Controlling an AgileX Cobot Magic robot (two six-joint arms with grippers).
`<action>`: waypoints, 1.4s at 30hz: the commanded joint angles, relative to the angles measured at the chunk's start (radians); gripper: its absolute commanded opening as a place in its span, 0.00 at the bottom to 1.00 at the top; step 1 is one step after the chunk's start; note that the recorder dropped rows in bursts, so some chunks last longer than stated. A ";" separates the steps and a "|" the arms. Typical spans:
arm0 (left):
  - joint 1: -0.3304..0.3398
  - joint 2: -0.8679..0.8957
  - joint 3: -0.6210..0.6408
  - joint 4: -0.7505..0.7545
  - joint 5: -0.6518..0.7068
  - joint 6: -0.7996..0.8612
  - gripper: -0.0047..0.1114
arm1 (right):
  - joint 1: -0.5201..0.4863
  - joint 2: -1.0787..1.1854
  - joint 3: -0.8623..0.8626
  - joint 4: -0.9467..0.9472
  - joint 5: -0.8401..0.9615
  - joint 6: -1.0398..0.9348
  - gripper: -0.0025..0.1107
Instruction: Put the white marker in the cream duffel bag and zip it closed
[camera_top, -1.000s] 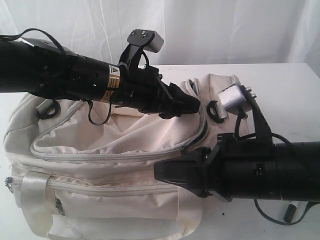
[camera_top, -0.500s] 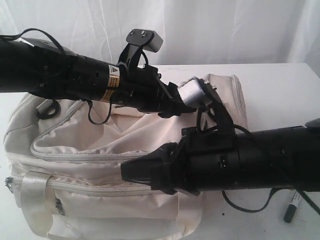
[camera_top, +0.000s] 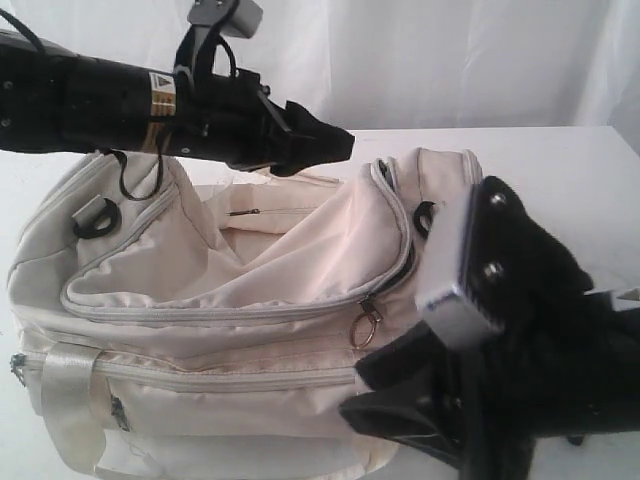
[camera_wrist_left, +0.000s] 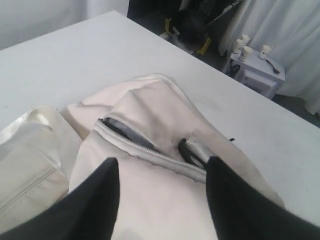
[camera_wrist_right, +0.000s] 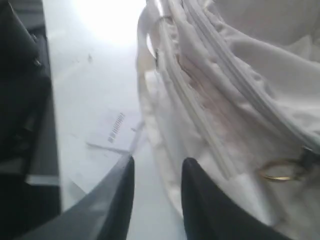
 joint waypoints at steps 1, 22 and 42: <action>0.019 -0.036 0.002 0.009 -0.146 0.015 0.52 | 0.003 -0.104 -0.004 -0.461 -0.093 0.017 0.34; -0.212 -0.203 0.233 0.009 0.486 0.571 0.42 | 0.003 -0.043 -0.002 -0.738 -0.531 0.536 0.47; -0.629 -0.203 0.410 -0.164 1.203 0.656 0.54 | -0.045 -0.039 -0.002 -0.736 -0.543 1.447 0.62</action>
